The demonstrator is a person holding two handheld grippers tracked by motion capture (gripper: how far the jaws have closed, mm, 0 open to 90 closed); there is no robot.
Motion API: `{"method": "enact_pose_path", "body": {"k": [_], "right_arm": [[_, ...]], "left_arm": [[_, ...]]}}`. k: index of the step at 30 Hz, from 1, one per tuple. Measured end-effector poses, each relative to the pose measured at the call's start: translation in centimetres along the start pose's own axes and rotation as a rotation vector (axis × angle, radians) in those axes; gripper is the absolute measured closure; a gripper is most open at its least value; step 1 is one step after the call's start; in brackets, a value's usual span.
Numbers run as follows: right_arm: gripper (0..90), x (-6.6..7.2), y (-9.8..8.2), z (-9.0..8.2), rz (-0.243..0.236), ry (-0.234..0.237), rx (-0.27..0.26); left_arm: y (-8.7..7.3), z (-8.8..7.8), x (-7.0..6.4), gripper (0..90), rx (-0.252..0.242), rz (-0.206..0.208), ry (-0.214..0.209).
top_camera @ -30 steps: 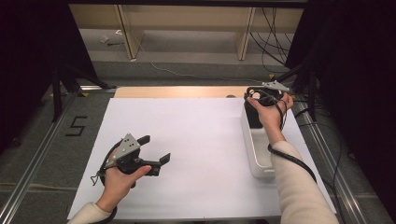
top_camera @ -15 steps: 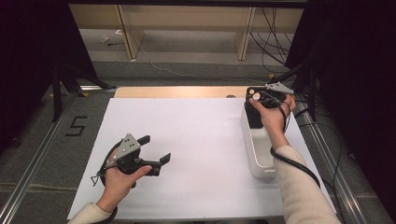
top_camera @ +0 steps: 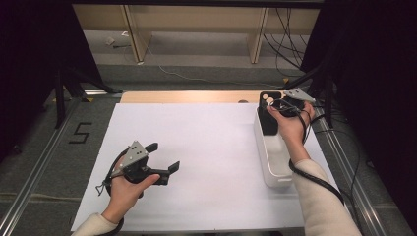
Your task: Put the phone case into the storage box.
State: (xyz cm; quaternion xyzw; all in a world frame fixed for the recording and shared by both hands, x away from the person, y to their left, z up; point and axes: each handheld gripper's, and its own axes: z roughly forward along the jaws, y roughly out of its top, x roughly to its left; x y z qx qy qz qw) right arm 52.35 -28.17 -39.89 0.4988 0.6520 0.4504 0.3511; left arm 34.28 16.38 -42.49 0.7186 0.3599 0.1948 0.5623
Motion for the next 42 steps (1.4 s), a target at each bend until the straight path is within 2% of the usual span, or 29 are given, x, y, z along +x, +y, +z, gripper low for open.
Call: {"method": "enact_pose_path", "body": {"k": [20, 25, 28, 42], "right_arm": [[7.3, 1.0, 0.5, -2.6, -0.007, 0.058, -0.012], [7.7, 1.3, 0.4, -3.1, -0.007, 0.08, -0.014], [7.8, 1.6, 0.4, -3.4, -0.002, 0.11, -0.02], [8.5, 3.4, 0.1, -4.9, -0.034, 0.183, -0.034]], "left_arm": [[0.0, 0.0, -0.1, 0.0, 0.001, 0.001, 0.001], [0.0, 0.0, -0.1, 0.0, 0.001, 0.001, 0.001], [0.0, 0.0, -0.1, 0.0, 0.001, 0.0, 0.002], [0.0, 0.0, -0.1, 0.0, 0.001, 0.0, 0.002]]}}
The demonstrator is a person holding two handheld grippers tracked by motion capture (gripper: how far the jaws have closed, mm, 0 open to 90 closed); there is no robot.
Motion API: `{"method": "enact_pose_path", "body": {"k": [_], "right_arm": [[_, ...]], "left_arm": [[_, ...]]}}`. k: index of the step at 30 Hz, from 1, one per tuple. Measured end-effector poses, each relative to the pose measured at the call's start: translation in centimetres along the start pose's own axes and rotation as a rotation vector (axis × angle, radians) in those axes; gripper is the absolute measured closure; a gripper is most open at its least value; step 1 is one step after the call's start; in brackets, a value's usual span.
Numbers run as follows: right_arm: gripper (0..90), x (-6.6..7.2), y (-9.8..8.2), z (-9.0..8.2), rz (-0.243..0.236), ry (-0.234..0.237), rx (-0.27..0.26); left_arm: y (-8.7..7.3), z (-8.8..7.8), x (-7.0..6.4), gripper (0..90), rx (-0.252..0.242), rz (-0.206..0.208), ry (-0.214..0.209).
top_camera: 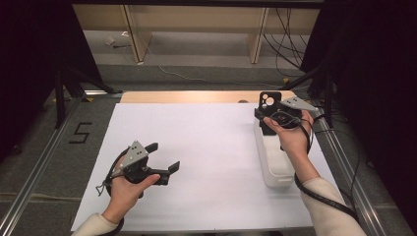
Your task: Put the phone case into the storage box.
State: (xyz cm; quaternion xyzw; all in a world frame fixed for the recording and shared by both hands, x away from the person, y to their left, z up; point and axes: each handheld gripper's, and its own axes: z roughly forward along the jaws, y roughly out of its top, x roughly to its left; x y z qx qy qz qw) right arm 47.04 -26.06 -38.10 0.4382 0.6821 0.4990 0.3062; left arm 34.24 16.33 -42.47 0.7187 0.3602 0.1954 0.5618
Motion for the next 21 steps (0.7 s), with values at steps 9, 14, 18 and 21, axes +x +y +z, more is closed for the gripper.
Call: {"method": "enact_pose_path", "body": {"k": [9, 14, 18, 21], "right_arm": [[8.9, 0.9, -0.1, -0.6, -0.011, 0.028, -0.003], [9.3, 1.5, -0.1, -0.9, -0.013, 0.051, -0.004], [9.4, 1.9, -0.2, -1.1, -0.018, 0.064, -0.005], [9.4, 2.2, -0.2, -1.2, -0.019, 0.073, -0.005]], "left_arm": [[0.0, 0.0, 0.0, 0.0, 0.001, 0.001, 0.003], [0.0, 0.0, 0.0, 0.0, 0.001, 0.0, 0.004], [0.0, -0.1, 0.0, 0.0, 0.0, 0.001, 0.004], [0.0, -0.1, 0.0, 0.0, -0.003, -0.002, 0.007]]}}
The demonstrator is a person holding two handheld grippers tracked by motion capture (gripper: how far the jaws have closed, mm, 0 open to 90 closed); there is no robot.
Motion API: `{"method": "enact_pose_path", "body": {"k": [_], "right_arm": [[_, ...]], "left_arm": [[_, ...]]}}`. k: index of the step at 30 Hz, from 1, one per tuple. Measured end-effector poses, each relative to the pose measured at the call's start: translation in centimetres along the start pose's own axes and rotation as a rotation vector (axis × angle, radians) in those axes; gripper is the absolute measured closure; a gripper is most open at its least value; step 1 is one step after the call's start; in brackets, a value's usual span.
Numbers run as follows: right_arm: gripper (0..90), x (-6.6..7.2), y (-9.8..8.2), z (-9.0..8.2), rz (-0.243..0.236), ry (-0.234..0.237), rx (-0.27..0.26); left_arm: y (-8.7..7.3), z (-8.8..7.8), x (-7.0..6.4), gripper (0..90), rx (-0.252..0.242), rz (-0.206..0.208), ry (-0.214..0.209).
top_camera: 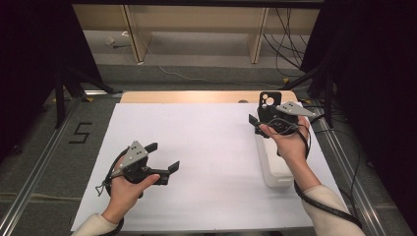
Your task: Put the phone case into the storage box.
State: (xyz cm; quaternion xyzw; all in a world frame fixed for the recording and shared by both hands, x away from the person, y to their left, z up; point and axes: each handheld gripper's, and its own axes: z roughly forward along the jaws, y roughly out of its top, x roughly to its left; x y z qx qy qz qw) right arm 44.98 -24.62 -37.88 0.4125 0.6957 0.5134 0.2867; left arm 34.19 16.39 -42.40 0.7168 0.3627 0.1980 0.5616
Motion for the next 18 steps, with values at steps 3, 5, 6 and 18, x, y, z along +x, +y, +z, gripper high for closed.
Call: {"method": "enact_pose_path", "body": {"k": [3, 5, 6, 18], "right_arm": [[9.4, 0.3, -0.1, -0.1, -0.005, 0.011, 0.0], [9.4, 0.5, -0.1, -0.2, -0.004, 0.015, 0.006], [9.4, 0.5, -0.2, -0.3, -0.006, 0.02, 0.007], [9.7, 1.8, -0.7, -0.4, -0.012, 0.07, 0.006]], "left_arm": [[0.0, 0.0, 0.0, 0.0, 0.001, 0.001, 0.0], [0.0, 0.0, 0.0, 0.0, 0.002, 0.002, 0.0], [0.0, 0.0, 0.0, 0.0, 0.001, 0.002, 0.0], [0.0, -0.1, 0.0, 0.0, -0.001, 0.0, 0.002]]}}
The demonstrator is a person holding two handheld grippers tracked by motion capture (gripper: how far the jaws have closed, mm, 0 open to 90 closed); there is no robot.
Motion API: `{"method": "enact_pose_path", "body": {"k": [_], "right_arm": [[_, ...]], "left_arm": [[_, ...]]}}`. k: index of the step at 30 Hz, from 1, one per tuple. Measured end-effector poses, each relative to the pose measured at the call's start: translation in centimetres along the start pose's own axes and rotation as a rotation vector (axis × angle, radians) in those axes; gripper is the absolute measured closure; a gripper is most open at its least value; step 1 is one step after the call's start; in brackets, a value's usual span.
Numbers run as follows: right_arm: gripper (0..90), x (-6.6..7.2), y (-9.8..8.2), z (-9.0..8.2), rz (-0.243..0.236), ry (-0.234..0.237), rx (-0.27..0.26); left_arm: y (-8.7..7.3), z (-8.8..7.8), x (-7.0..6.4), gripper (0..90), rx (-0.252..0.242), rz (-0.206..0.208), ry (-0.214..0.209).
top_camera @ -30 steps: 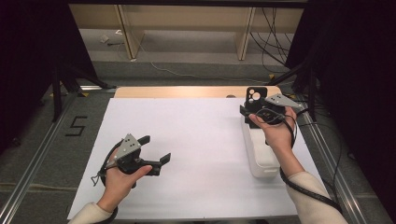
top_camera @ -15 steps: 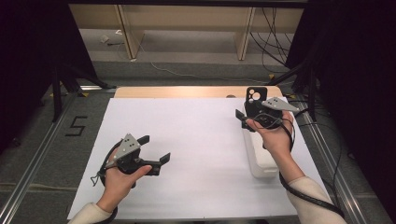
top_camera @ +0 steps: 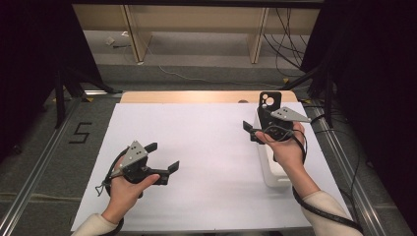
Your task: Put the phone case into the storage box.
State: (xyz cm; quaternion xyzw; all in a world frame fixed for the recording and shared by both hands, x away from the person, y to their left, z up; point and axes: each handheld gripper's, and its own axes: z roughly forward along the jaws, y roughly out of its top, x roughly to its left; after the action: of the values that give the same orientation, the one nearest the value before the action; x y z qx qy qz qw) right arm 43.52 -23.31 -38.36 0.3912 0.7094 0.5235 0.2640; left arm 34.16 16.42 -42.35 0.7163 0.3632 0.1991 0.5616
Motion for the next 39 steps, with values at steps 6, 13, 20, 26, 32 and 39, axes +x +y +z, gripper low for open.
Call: {"method": "enact_pose_path", "body": {"k": [6, 13, 20, 26, 32, 39], "right_arm": [[9.9, 0.6, -0.3, -0.2, 0.0, 0.02, 0.002], [10.1, 1.4, -0.4, -0.6, -0.011, 0.052, -0.005], [10.1, 1.8, -0.8, -0.9, -0.017, 0.077, -0.01], [10.1, 2.1, -0.9, -1.4, -0.021, 0.095, -0.017], [10.4, 2.4, -1.2, -2.1, -0.029, 0.113, -0.024], [10.6, 2.9, -1.6, -3.1, -0.043, 0.142, -0.03]], "left_arm": [[0.0, 0.0, 0.0, 0.0, 0.0, 0.002, 0.0], [0.0, 0.0, 0.0, 0.0, 0.0, 0.002, 0.0], [0.0, 0.0, 0.0, 0.0, 0.0, 0.003, -0.001], [0.1, -0.1, 0.0, 0.0, -0.001, 0.005, -0.002], [0.1, -0.1, 0.0, 0.0, -0.005, 0.005, -0.002], [0.2, -0.2, -0.1, 0.0, -0.006, 0.003, -0.001]]}}
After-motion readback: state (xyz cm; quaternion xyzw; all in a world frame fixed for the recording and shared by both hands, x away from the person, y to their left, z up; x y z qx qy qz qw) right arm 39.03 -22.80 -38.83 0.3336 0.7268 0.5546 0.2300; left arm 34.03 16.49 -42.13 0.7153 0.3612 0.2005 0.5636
